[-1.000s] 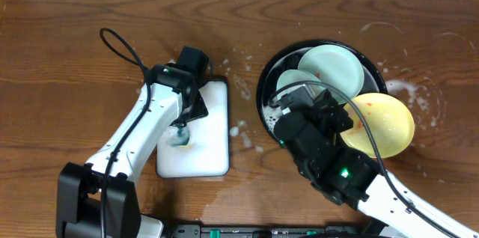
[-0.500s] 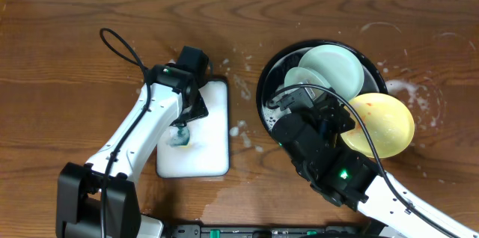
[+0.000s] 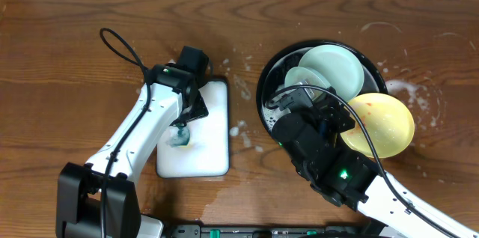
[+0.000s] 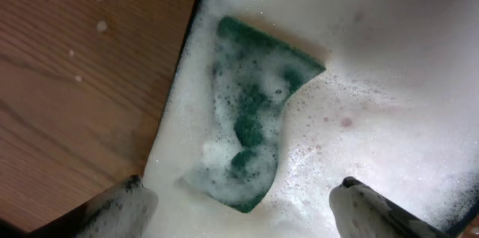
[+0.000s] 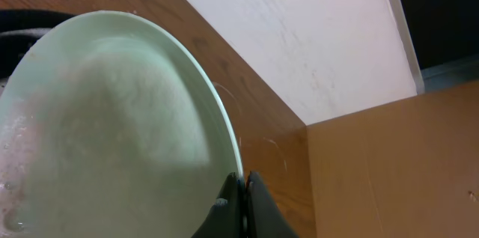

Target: Clean dirty plates on tray and stack at the side

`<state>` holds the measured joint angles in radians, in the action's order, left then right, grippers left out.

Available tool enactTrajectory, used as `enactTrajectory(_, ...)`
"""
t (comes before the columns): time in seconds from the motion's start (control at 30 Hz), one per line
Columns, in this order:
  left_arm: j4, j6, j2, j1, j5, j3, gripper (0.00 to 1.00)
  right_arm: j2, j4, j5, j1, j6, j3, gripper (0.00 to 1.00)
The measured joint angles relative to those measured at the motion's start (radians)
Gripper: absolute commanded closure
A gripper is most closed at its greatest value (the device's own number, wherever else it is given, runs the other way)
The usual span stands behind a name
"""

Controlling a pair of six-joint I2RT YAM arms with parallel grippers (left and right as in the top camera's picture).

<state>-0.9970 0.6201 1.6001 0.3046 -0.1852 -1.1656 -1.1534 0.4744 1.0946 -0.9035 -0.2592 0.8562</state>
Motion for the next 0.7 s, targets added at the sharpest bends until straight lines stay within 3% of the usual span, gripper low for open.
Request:
enactTrajectory(0.23,0.0,0.0,0.0,0.0,0.0,0.0,0.17,0.0,0.0,0.002,0.0,-0.024,0.0,0.99)
enactTrajectory(0.5,0.0,0.0,0.0,0.0,0.0,0.0,0.17,0.0,-0.035,0.002,0.0,-0.18,0.0,0.99)
enactTrajectory(0.7,0.0,0.0,0.0,0.0,0.0,0.0,0.17,0.0,-0.049,0.002,0.0,-0.218,0.0,0.99)
